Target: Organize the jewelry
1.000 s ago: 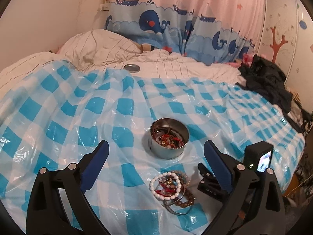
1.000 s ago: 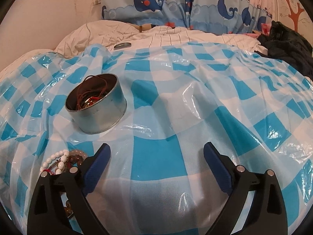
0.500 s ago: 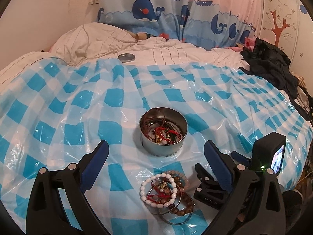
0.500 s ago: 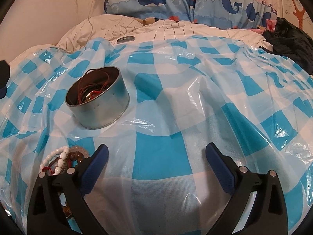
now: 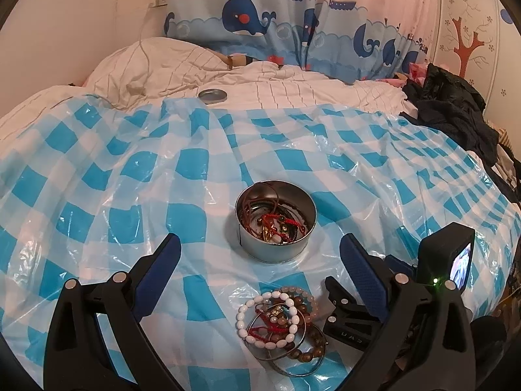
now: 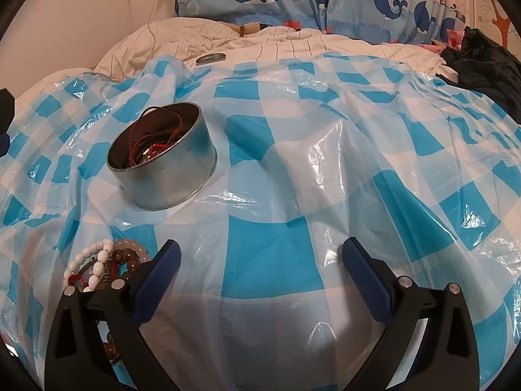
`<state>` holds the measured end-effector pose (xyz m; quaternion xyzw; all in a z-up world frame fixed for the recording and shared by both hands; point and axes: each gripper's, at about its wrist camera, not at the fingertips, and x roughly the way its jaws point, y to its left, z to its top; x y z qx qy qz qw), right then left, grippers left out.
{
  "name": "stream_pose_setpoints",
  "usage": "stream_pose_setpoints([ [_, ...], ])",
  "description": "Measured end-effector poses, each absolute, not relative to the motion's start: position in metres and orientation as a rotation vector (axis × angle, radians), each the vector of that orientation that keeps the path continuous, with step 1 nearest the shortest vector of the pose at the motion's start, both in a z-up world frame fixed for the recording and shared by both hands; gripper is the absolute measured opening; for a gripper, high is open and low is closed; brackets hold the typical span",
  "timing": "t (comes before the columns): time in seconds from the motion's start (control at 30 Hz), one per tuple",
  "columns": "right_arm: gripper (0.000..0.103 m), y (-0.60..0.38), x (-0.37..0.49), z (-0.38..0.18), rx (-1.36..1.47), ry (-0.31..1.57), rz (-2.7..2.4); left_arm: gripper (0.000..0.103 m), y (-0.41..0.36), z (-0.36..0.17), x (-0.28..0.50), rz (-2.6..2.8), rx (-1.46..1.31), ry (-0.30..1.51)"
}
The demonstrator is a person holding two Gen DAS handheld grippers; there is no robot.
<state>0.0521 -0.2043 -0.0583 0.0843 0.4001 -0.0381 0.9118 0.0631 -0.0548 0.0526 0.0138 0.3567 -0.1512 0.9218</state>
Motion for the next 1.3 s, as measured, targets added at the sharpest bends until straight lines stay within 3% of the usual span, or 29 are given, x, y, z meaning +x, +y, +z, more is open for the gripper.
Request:
stream_pose_setpoints([
  [1.3,0.096,-0.204,0.053,-0.059,0.173,0.831,-0.078,0.095,-0.059,0.042,0.067,-0.304,0.054,0.756],
])
